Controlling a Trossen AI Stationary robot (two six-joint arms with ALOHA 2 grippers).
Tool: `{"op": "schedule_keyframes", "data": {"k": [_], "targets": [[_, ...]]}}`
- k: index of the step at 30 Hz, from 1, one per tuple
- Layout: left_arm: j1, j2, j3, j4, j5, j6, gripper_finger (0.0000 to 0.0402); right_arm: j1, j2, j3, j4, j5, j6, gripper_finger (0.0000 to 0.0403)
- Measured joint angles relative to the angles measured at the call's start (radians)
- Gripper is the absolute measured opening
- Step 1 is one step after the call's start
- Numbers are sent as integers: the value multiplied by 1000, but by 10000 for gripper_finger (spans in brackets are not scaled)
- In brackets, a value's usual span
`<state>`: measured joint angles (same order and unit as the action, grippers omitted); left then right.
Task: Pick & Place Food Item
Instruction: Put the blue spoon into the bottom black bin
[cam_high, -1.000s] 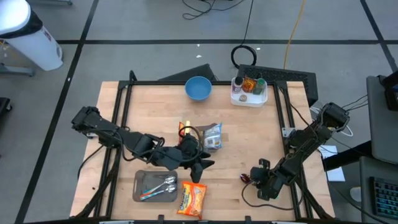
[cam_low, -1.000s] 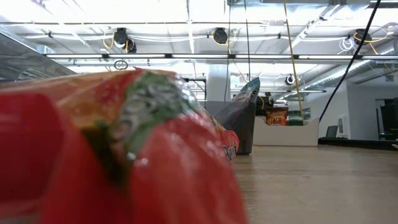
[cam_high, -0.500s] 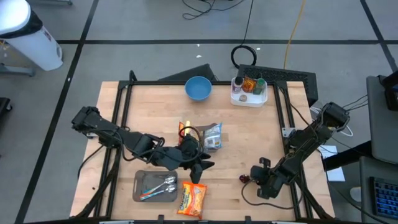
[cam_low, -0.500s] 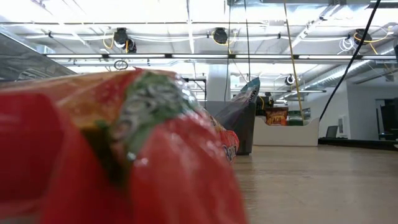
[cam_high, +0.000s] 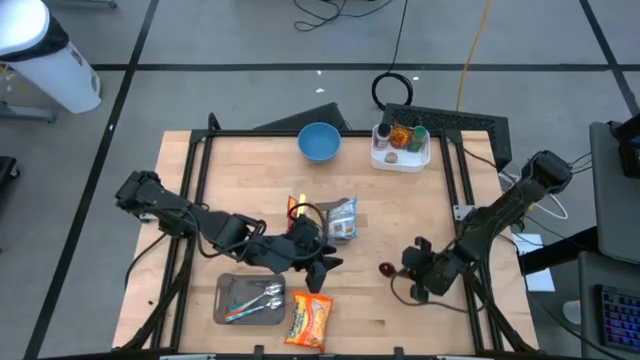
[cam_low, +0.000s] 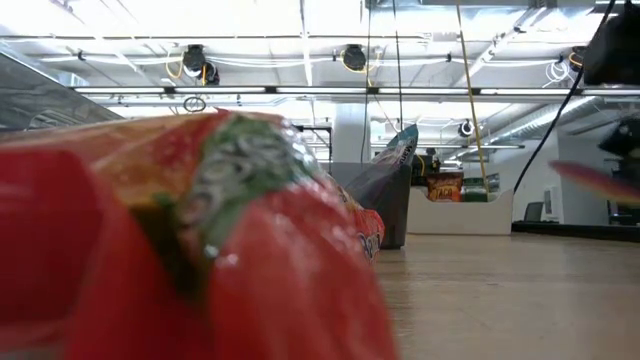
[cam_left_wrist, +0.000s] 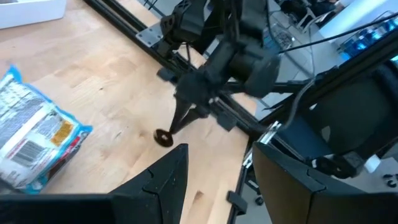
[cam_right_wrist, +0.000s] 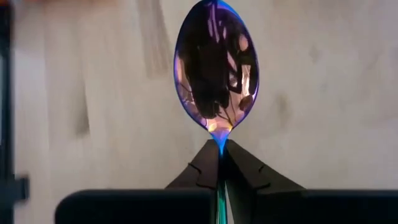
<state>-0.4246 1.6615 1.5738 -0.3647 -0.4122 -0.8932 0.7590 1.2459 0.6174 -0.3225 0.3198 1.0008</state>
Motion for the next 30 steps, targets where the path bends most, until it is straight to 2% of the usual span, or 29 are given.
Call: {"op": "schedule_keyframes", "data": {"k": [7, 13, 17, 24, 30], "targets": [[12, 0, 0, -23, 0, 3, 186, -90, -172, 0, 68, 84, -81, 1], [32, -1, 0, -29, -1, 5, 186, -202, -341, 2, 308, 201, -241, 1], [45, -1, 0, -14, -43, 8, 186, -295, -417, 2, 487, 212, -353, 1], [86, 56, 0, 201, -85, 139, 186, -407, -423, 3, 810, 203, -449, 0], [139, 107, 0, 324, -85, 178, 186, -445, -390, 3, 890, 147, -438, 0]]}}
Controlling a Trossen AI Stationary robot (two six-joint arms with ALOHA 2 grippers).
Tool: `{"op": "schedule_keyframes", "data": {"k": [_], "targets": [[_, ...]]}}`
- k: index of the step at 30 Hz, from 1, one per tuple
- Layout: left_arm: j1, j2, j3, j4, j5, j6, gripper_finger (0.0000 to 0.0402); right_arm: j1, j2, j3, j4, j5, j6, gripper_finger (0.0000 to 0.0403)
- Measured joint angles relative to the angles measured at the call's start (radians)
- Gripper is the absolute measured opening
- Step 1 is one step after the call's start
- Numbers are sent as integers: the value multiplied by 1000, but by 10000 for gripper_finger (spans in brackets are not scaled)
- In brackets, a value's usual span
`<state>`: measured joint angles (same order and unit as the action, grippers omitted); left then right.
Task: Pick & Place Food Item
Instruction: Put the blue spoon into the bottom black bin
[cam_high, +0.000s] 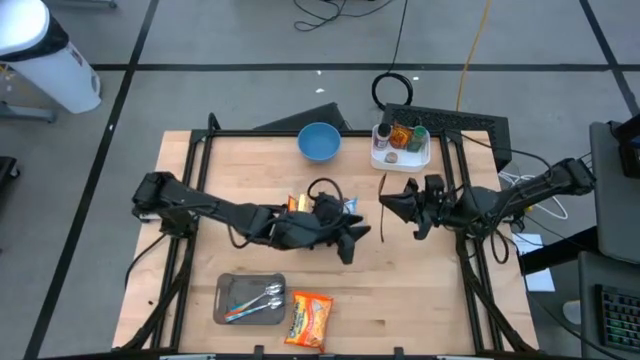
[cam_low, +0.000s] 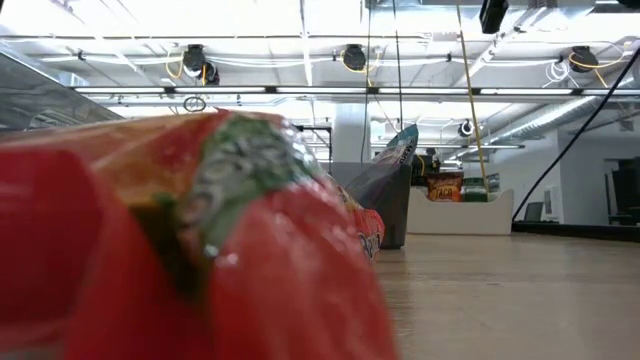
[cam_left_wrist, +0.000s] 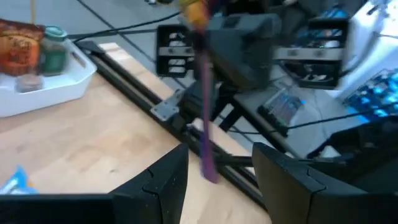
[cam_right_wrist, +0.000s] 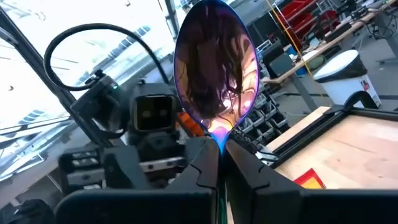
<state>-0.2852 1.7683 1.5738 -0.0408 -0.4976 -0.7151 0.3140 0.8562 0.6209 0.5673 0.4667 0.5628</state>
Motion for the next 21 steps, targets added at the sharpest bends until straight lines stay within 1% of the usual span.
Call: {"op": "schedule_keyframes", "data": {"k": [4, 7, 10, 16, 21], "targets": [[34, 26, 0, 36, 11, 7, 186, -1, 11, 0, 14, -17, 4, 0], [59, 43, 0, 103, 50, 28, 186, 0, 16, 1, 39, -24, 0, 0], [75, 48, 0, 130, 86, 32, 186, -1, 16, 1, 56, -23, -5, 0], [84, 47, 0, 179, 87, 65, 186, -9, 16, 1, 58, -23, -4, 0], [84, 47, 0, 177, 87, 66, 186, -21, 16, 1, 72, -26, -7, 0]]}}
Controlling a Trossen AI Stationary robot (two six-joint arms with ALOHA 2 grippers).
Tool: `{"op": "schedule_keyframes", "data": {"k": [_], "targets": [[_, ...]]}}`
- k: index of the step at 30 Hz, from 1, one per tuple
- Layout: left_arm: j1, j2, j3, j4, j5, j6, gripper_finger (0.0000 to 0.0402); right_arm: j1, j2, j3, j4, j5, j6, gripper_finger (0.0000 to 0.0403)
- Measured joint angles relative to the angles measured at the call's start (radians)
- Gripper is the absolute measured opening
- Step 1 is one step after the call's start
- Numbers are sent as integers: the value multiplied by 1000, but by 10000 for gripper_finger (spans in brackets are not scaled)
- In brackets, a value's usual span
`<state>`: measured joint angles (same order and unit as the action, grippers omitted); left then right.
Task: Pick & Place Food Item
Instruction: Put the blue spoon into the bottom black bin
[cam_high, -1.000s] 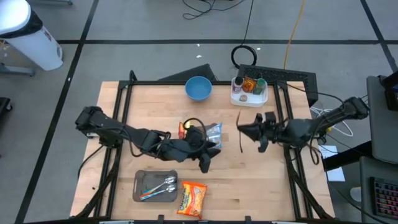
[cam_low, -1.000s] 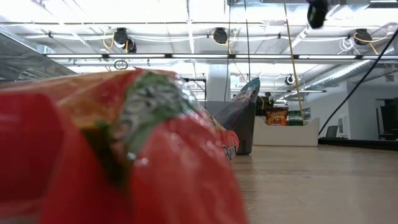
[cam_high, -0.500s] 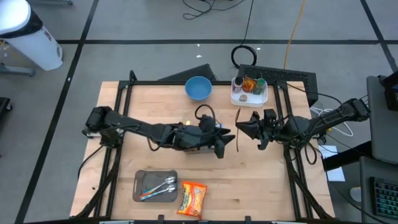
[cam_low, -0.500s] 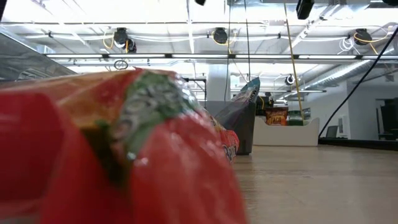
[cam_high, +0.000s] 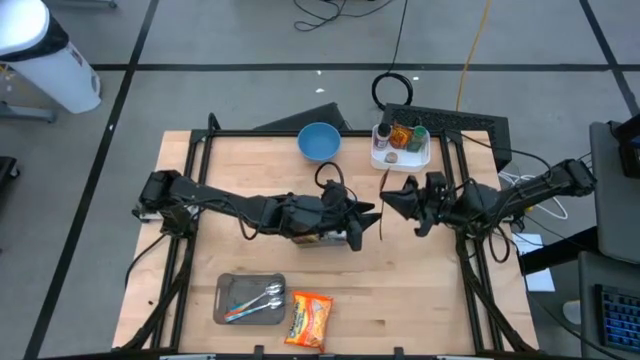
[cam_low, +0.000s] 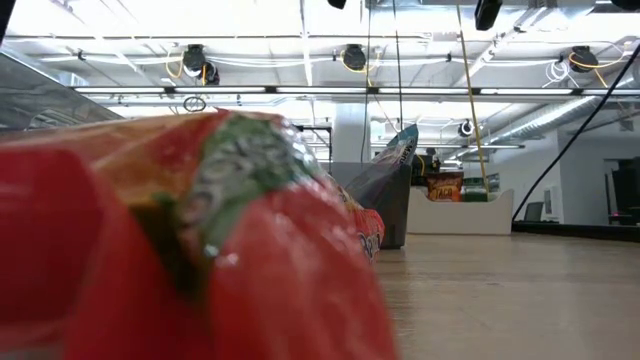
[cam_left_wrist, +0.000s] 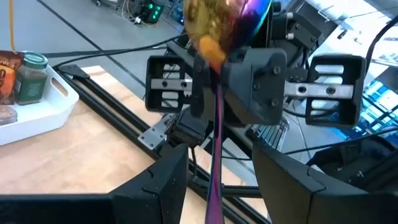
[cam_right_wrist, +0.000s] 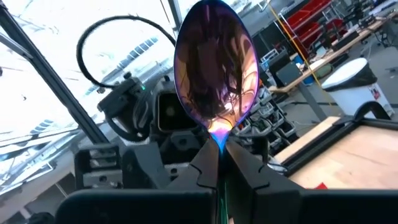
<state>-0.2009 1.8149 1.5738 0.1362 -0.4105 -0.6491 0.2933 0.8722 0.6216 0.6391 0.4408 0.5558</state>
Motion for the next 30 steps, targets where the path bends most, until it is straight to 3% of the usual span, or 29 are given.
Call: {"op": "schedule_keyframes", "data": {"k": [16, 30], "targets": [[19, 0, 0, -4, 20, -13, 186, -47, 73, 0, 172, -106, -12, 0], [20, 0, 0, -55, 25, -45, 186, -64, 119, 0, 237, -107, 0, 0]]}}
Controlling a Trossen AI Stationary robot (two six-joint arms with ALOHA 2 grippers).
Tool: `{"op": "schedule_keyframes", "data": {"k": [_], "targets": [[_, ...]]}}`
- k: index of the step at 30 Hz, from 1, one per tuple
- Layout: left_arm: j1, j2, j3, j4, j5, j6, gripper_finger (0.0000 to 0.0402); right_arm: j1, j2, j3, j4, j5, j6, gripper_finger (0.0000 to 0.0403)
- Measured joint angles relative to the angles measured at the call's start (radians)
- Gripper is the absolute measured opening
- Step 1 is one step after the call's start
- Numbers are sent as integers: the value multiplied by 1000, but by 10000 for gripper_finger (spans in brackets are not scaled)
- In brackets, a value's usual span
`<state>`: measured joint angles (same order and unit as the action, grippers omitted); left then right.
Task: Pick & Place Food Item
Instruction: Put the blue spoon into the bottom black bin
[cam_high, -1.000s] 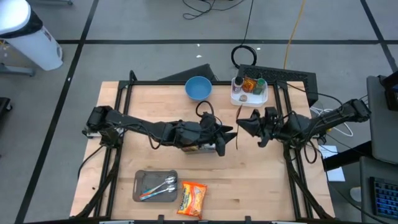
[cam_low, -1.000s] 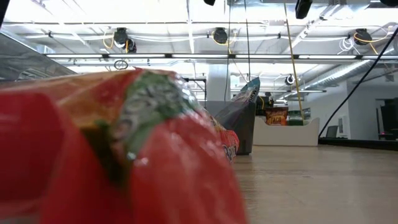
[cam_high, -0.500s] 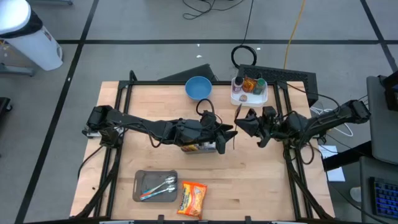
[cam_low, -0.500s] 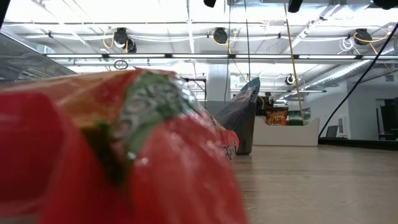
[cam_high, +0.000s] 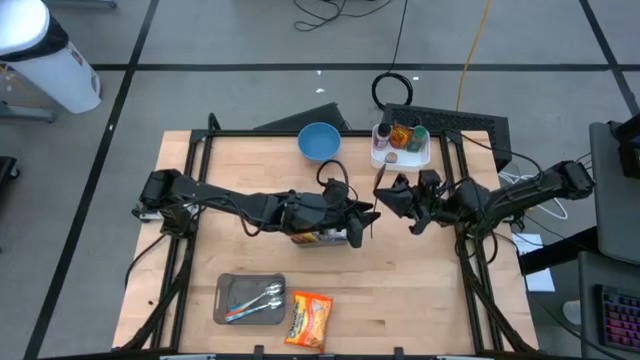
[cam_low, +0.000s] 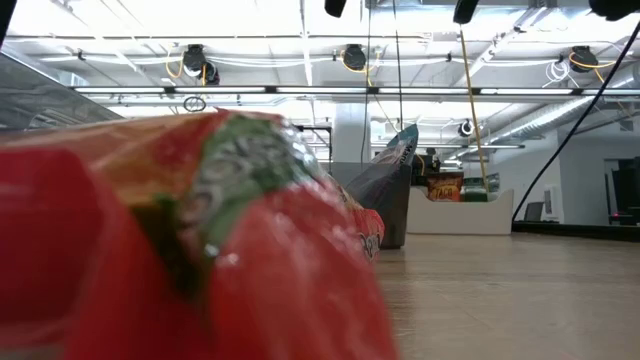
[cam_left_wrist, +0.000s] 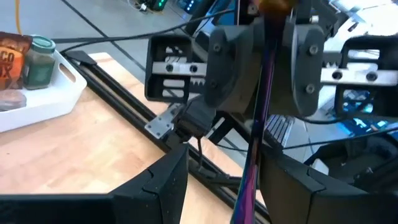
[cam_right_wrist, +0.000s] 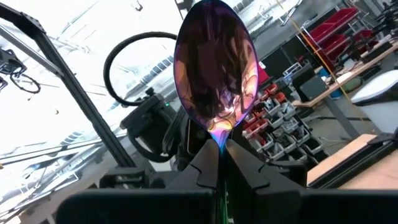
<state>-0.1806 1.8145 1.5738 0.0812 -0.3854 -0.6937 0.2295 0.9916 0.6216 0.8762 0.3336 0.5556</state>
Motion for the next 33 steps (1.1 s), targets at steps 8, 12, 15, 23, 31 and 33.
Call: {"op": "schedule_keyframes", "data": {"k": [8, 12, 15, 23, 31, 33], "targets": [[0, 0, 0, -3, 18, -1, 178, -2, 0, 0, 3, 0, 0, 0], [0, 0, 0, -2, 23, -1, 133, -2, 0, 0, 2, 0, 0, 0], [0, -1, 0, 0, 38, 5, 88, -2, 0, 0, 1, 1, -1, 0], [0, -1, 0, 2, 59, 38, 20, -2, 0, 0, -1, 3, 0, 0], [2, -1, 0, 12, 70, 34, 17, -2, 0, 0, 2, 2, 2, 11], [3, -1, 0, 24, 71, 34, 17, -2, 0, 0, 5, 2, 1, 19]]}}
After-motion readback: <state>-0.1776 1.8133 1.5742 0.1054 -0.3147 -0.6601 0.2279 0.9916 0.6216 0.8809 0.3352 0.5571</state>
